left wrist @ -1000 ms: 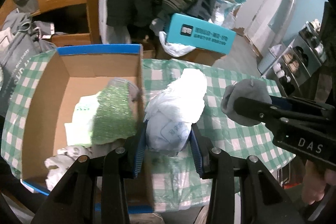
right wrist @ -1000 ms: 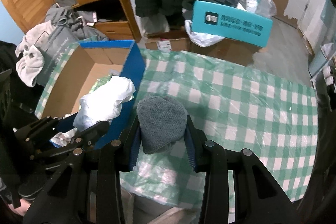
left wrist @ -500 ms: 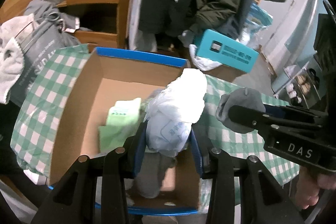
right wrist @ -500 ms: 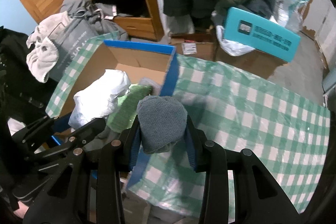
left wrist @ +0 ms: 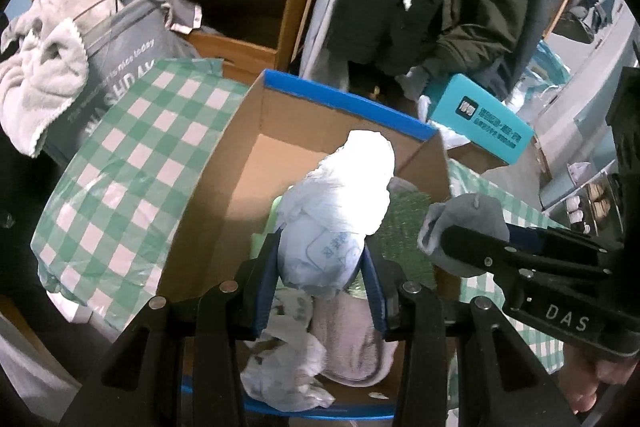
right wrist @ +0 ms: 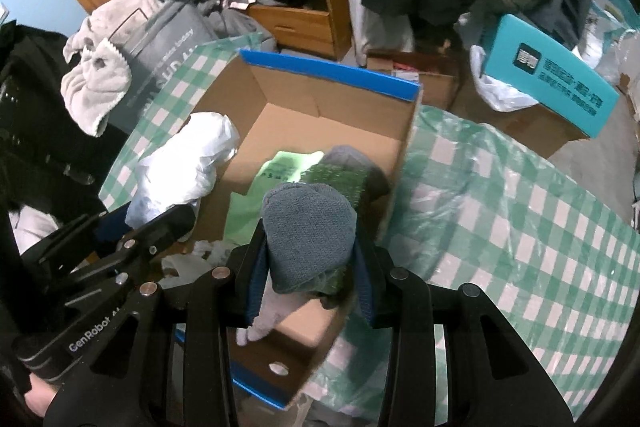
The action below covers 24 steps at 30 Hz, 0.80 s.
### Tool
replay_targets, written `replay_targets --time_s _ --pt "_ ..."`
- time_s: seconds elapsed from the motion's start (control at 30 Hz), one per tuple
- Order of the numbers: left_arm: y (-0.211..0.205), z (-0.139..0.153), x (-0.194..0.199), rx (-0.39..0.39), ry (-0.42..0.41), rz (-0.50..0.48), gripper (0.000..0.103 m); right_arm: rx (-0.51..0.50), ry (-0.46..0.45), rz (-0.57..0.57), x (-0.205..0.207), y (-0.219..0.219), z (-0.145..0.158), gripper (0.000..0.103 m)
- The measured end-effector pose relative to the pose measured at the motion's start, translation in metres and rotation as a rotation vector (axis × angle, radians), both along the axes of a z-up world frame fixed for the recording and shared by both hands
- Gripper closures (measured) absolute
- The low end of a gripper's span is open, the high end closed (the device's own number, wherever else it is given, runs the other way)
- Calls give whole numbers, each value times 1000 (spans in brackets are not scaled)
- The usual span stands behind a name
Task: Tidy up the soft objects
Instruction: 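Open both tools to drop the white bag and grey sock into the box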
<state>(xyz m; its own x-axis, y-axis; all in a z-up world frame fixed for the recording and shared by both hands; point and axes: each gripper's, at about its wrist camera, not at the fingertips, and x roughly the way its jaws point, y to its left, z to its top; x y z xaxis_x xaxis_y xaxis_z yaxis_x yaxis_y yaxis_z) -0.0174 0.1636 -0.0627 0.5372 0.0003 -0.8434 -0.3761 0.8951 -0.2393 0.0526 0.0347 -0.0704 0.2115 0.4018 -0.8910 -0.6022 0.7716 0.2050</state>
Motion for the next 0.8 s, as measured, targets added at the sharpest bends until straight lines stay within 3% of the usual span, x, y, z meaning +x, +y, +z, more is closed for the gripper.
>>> replay_targets --time_s 0.2,0.47,0.67,0.8 --pt "5 -12 -1 -23 30 30 57 0 10 25 0 9 -5 59" --pt "4 -11 -2 -14 51 55 41 15 -10 -21 6 -7 3 38" --pt "-3 3 -8 -41 17 54 33 -4 -89 -83 0 -25 21 33" --pt "-14 20 -15 -9 -31 39 26 9 -156 -92 -8 -36 38 32"
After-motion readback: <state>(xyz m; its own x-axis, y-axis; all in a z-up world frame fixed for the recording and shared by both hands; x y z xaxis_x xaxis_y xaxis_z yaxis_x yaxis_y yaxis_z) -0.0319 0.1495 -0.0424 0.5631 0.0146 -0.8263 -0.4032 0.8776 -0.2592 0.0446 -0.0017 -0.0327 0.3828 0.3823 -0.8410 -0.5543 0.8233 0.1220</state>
